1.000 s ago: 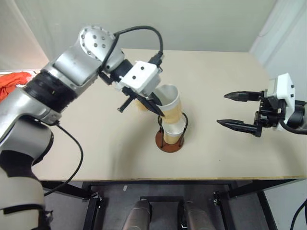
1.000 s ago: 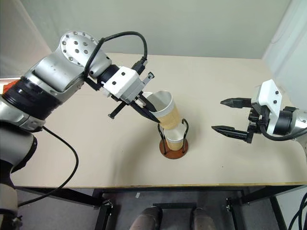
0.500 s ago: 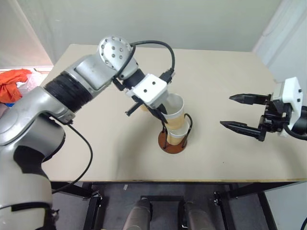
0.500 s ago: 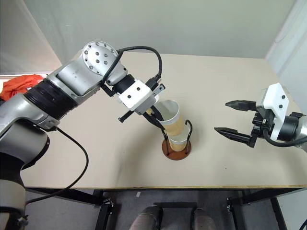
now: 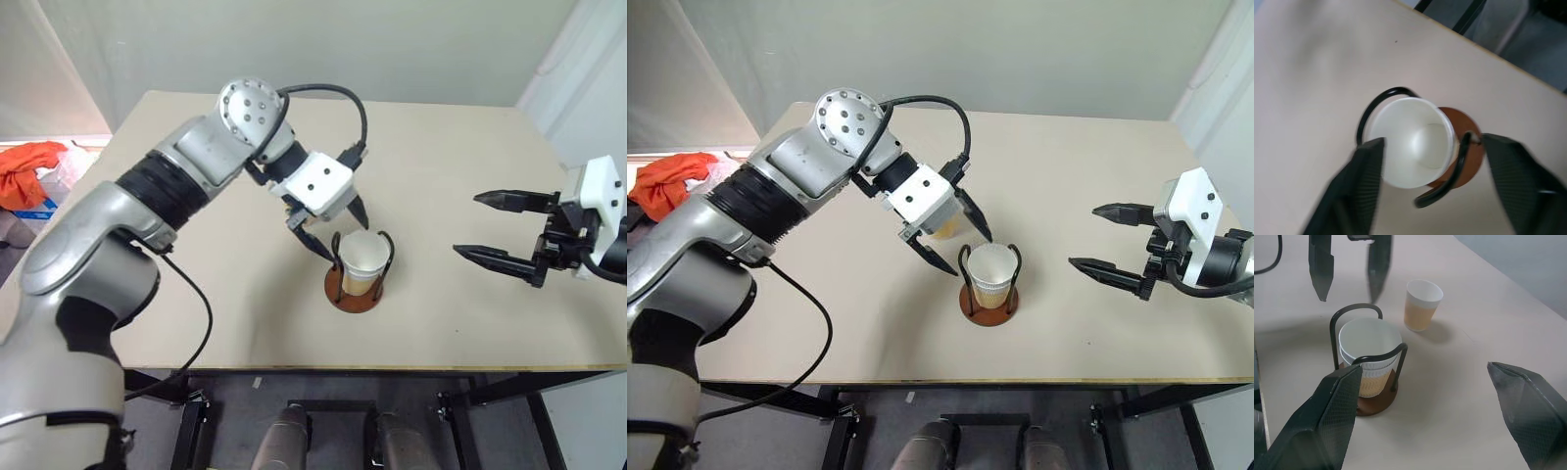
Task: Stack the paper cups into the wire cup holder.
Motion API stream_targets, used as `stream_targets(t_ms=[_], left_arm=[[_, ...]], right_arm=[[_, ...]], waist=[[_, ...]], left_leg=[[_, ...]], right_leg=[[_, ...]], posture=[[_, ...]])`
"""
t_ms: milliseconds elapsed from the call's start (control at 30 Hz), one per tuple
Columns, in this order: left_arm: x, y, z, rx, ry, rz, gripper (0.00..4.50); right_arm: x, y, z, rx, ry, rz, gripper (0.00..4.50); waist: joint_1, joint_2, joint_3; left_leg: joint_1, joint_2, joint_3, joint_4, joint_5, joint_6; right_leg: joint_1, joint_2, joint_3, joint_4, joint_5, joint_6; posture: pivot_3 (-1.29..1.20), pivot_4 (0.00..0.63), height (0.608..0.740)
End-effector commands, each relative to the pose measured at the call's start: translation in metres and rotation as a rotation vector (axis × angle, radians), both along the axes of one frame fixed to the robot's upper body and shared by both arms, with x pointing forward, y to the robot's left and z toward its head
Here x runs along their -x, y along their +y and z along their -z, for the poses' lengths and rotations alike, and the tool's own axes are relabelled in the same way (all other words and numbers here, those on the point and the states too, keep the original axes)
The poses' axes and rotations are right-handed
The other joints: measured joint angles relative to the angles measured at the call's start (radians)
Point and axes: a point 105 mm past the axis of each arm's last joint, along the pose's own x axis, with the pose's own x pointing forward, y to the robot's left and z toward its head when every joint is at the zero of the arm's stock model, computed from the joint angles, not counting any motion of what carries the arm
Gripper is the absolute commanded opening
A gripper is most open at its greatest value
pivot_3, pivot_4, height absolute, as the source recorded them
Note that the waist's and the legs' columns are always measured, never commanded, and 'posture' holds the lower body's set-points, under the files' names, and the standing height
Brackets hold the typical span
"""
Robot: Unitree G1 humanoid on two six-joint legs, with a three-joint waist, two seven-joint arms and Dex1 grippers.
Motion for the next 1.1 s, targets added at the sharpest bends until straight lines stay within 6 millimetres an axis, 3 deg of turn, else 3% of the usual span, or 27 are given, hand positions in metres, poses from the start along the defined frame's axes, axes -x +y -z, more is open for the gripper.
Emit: stream_targets(t_ms=[33, 267, 433, 533, 967, 1100], left_arm=[[-0.006, 0.011, -0.014, 0.016, -0.039, -0.031, 4.26], [-0.065, 0.076, -0.014, 0.023, -0.091, -0.472, 4.26], [-0.091, 0.096, 0.003, 0.028, -0.14, -0.679, 4.26], [-0.098, 0.096, 0.015, 0.037, -0.137, -0.722, 4.26], [-0.116, 0.086, 0.037, 0.048, -0.25, -0.785, 4.26], [-0.117, 0.081, 0.04, 0.059, -0.248, -0.787, 3.46]], right_arm=[[0.005, 0.002, -0.01, 0.014, -0.049, -0.019, 4.36], [-0.002, 0.023, -0.009, -0.012, -0.056, -0.096, 4.36], [-0.031, 0.038, -0.013, -0.033, -0.087, 0.002, 4.36], [-0.042, 0.048, -0.012, -0.038, -0.091, 0.043, 4.36], [-0.027, 0.05, -0.008, -0.03, -0.077, 0.054, 4.36], [-0.024, 0.049, -0.007, -0.03, -0.071, 0.064, 4.36]], waist=[[0.0, 0.0, 0.0], [-0.004, 0.001, 0.0], [-0.005, 0.002, 0.0], [0.003, 0.002, 0.0], [0.009, 0.002, 0.0], [0.009, 0.002, 0.0]], left_leg=[[0.0, 0.0, 0.0, 0.0, 0.0, 0.0], [0.001, 0.0, 0.0, 0.0, 0.001, 0.001], [0.0, 0.0, 0.001, 0.001, 0.002, 0.003], [0.0, -0.001, 0.0, 0.001, 0.003, 0.004], [-0.003, -0.002, 0.003, -0.001, 0.008, -0.004], [-0.002, -0.002, 0.004, 0.0, 0.008, -0.004]], right_leg=[[0.0, 0.0, 0.0, 0.0, 0.0, 0.0], [0.0, 0.0, 0.001, 0.0, 0.0, 0.0], [0.0, 0.0, 0.001, -0.001, 0.001, 0.001], [0.0, 0.0, 0.001, -0.001, 0.004, 0.002], [-0.003, -0.001, 0.003, -0.003, 0.002, 0.004], [-0.003, -0.001, 0.003, -0.002, 0.003, 0.004]], posture=[[0.0, 0.15, 0.74], [0.0, 0.15, 0.74], [0.0, 0.15, 0.74], [0.0, 0.15, 0.74], [0.0, 0.15, 0.74], [0.0, 0.15, 0.74]])
